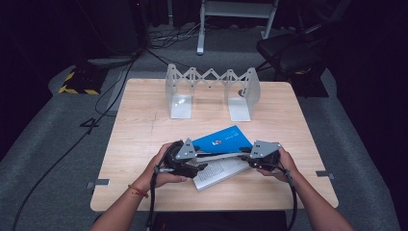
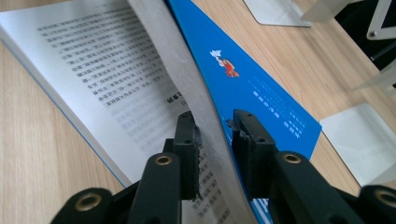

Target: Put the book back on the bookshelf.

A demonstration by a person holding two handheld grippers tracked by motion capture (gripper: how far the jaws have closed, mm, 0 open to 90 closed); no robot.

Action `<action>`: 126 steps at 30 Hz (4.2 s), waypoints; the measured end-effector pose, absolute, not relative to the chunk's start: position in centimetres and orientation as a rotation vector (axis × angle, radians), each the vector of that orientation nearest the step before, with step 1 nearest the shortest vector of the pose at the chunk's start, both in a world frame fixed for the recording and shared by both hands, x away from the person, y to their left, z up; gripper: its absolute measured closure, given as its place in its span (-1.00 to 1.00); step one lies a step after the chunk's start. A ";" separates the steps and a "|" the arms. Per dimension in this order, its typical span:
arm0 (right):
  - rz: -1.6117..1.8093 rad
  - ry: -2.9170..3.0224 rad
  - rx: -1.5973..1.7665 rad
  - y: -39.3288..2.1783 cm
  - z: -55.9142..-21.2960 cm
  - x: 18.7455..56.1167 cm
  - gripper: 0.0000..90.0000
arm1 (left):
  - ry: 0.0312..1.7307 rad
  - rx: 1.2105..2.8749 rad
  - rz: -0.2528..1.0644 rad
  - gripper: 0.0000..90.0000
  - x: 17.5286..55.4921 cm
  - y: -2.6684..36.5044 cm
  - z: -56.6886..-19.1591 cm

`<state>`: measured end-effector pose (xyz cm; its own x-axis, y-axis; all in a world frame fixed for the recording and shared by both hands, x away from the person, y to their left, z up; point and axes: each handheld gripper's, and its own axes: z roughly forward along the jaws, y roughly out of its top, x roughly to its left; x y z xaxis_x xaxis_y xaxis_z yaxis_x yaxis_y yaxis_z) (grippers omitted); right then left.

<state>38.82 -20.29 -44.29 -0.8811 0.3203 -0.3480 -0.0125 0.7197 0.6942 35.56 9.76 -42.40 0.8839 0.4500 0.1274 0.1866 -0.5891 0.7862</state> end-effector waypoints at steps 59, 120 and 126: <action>0.976 2.550 0.090 -16.1 -42.2 38.9 0.77 | 0.511 2.340 0.494 -0.40 36.8 8.5 -42.2; 1.207 2.600 0.630 -18.4 -49.0 44.1 0.30 | 0.523 2.025 0.498 0.69 36.7 14.9 -43.2; 1.489 2.513 0.716 -19.5 -48.0 44.1 0.41 | 0.541 1.990 0.454 0.69 36.9 15.0 -42.5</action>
<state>44.06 -19.52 -48.05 -0.8782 0.4622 0.1233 0.3301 0.3991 0.8554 36.87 15.02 -42.51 0.8306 0.5500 0.0877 0.1811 -0.4157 0.8913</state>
